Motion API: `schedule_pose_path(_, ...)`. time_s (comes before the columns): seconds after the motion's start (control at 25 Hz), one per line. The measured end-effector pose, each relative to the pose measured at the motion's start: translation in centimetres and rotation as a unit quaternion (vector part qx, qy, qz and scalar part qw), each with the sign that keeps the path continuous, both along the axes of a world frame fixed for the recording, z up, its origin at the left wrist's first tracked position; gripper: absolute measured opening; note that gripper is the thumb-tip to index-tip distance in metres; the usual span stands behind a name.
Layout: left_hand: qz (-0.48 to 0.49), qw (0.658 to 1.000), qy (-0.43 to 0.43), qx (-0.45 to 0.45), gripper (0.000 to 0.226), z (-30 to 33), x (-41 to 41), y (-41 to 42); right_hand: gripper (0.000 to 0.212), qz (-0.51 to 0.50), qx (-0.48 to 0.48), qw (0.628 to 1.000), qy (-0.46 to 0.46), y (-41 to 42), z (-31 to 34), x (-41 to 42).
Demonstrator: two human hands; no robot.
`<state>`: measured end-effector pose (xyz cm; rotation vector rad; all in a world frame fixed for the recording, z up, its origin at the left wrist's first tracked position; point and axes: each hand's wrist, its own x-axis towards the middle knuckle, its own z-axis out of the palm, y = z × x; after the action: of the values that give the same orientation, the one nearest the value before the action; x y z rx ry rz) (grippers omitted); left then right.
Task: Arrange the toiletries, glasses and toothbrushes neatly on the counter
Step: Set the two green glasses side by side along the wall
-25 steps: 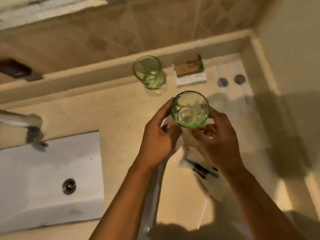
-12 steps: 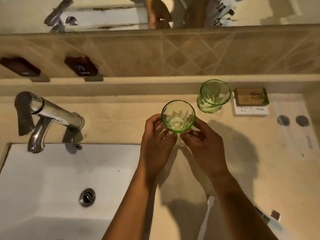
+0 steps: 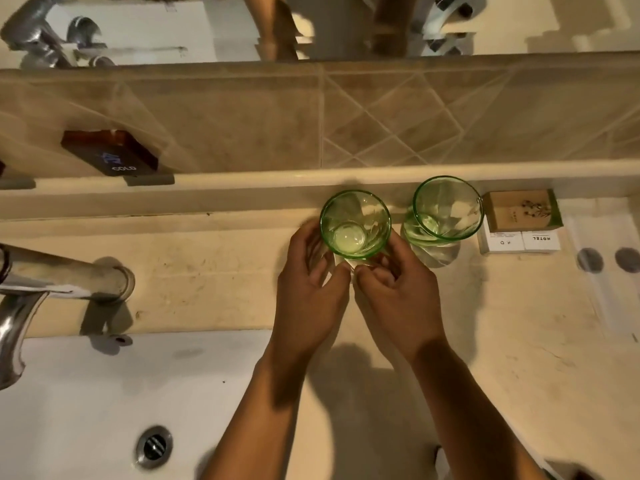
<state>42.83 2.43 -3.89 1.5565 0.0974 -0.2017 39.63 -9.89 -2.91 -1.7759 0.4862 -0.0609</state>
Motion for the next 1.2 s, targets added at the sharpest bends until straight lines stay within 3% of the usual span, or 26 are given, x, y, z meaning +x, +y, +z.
schedule_pose_path(0.76,-0.008,0.999,-0.016,0.031,0.06,-1.3,1.3,-0.5,0.055,0.0,0.0,1.0,0.009,-0.2,-0.5,1.1)
schedule_pose_path(0.92,0.028,0.999,0.033,0.031,0.065,-2.2,0.8,-0.9,0.048,0.015,-0.024,0.999,0.028,-0.5,0.0,0.0)
schedule_pose_path(1.0,0.035,0.996,0.018,0.084,0.062,-2.8,-0.2,-0.3,0.046,0.002,-0.039,0.999,0.037,-0.8,0.0,-1.2)
schedule_pose_path(1.08,-0.015,0.979,-0.058,0.196,0.056,-3.6,-2.0,0.5,0.038,-0.005,-0.076,0.996,0.047,-1.2,0.1,-3.2)
schedule_pose_path(1.2,-0.107,0.912,-0.166,0.359,0.046,-4.6,-5.4,1.0,0.023,0.015,-0.131,0.991,0.03,-2.0,0.7,-7.4)
